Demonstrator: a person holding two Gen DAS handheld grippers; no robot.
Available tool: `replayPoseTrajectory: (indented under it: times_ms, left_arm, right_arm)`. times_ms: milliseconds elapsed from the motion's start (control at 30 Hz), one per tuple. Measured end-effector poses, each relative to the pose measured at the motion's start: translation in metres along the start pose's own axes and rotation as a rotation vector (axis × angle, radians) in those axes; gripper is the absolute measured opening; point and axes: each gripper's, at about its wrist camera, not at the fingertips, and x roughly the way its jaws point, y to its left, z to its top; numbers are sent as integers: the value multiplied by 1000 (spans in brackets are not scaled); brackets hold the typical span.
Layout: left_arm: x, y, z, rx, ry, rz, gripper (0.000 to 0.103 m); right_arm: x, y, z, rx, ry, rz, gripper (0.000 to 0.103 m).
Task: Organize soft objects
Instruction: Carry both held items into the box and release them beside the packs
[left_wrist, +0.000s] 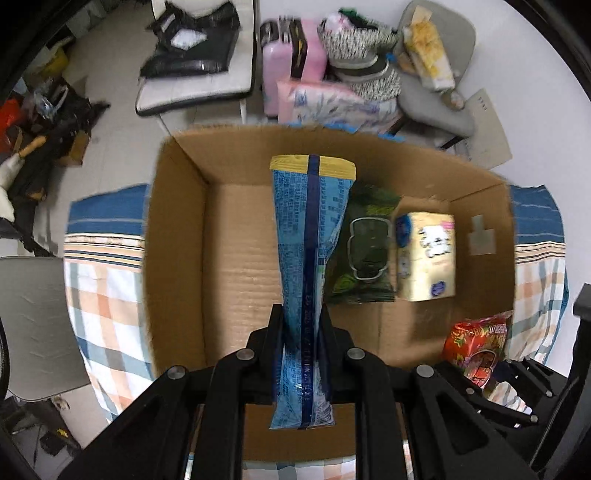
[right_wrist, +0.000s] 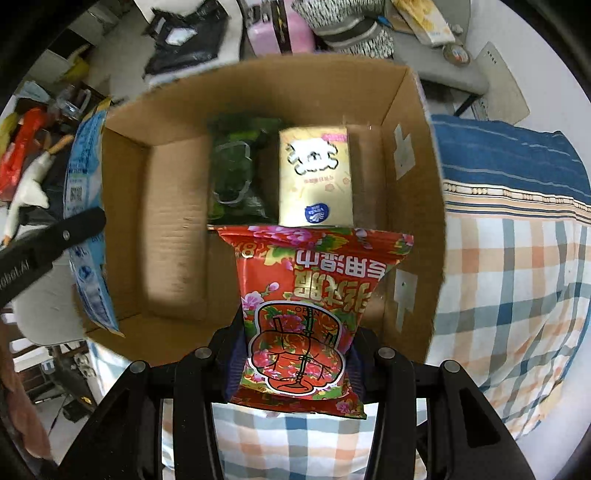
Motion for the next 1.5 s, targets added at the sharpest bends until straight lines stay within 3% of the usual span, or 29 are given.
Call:
replayPoseTrajectory:
  times_ms: [200, 467, 700, 933, 1000, 1067, 1133, 1333, 1500]
  left_arm:
    - [31, 0, 17, -3, 83, 2, 14]
    - [51, 3, 35, -10, 119, 15, 14]
    - [66, 4, 41, -13, 153, 78, 21]
    - [50, 5, 34, -15, 128, 57, 38]
    - [42, 5, 30, -23, 115, 44, 49]
    - [35, 7, 25, -26, 101, 32, 76]
    - [29, 9, 16, -27, 91, 27, 88]
    - [12, 15, -15, -29, 36, 47, 93]
    - [-13, 15, -42, -30, -46, 56, 97]
  right_arm:
    - [38, -1, 16, -4, 78, -30, 48]
    - [65, -2, 24, -9, 148, -60, 48]
    - [89, -8, 25, -14, 198, -79, 49]
    - [80, -14, 21, -7, 165, -75, 62]
    - [72, -13, 19, -11, 148, -75, 66]
    - [65, -13, 16, -16, 127, -76, 82]
    - [55, -10, 11, -18, 99, -72, 94]
    - [31, -5, -6, -31, 47, -88, 103]
    - [3, 2, -10, -45, 9, -86, 103]
